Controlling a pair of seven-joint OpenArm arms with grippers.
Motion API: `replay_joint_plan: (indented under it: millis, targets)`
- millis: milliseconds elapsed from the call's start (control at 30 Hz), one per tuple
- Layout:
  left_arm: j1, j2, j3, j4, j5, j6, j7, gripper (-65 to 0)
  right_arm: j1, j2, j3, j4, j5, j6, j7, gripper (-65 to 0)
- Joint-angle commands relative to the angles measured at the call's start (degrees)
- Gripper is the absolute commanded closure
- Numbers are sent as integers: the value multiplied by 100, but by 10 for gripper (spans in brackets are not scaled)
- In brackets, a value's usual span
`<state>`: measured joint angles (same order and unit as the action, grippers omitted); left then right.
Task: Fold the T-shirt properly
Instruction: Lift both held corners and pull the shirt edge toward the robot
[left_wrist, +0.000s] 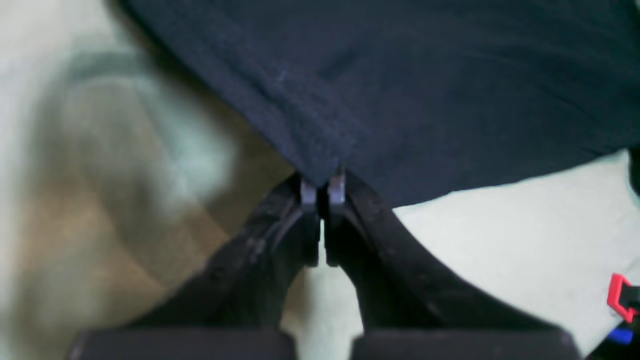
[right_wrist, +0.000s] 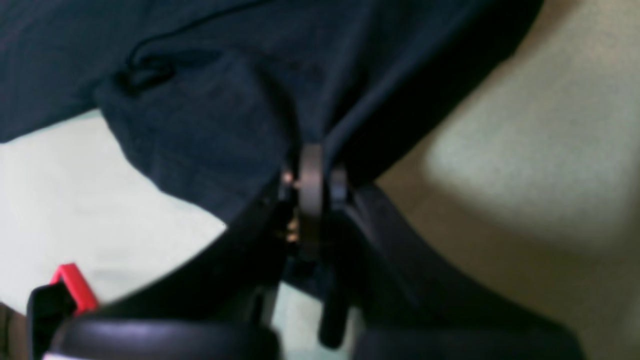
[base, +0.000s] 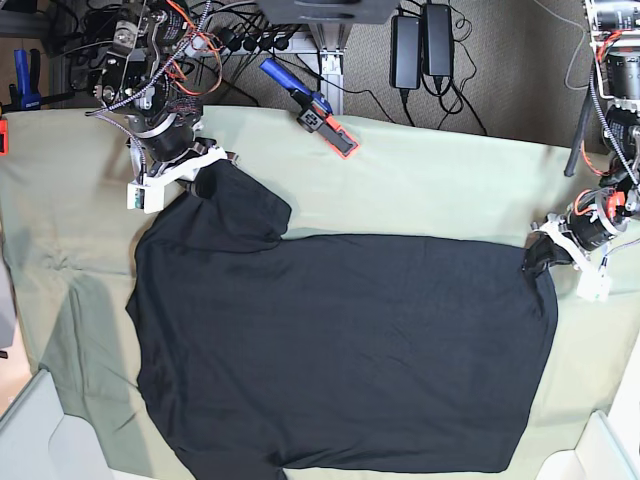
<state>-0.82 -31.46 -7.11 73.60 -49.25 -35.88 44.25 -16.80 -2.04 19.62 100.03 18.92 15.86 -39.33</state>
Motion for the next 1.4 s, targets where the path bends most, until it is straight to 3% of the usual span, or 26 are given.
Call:
replay_joint_plan:
  millis: [0, 167, 300, 533, 767, 1067, 1367]
  targets:
    - [-90, -192, -39, 96, -111, -162, -42, 0, -9, 118, 2, 79, -24, -144, -120, 0]
    - [15, -529, -39, 96, -494, -412, 168, 0, -160, 634, 4, 166, 450, 31, -321, 0]
    - [170, -662, -39, 96, -769, -412, 350, 0, -481, 765, 15, 444, 671, 111, -413, 0]
    - [201, -684, -63, 96, -1272, -412, 914, 0, -1093, 774, 72, 1113, 708, 111, -446, 0]
    - [210, -717, -127, 96, -1711, -412, 1086, 0, -1523, 776, 79, 1759, 702, 111, -444, 0]
    - [208, -793, -437, 96, -1902, -412, 1091, 0, -1528, 776, 192, 2138, 706, 109, -417, 0]
    - [162, -855, -525, 96, -1998, -412, 986, 0, -997, 776, 192, 2135, 704, 109, -396, 0]
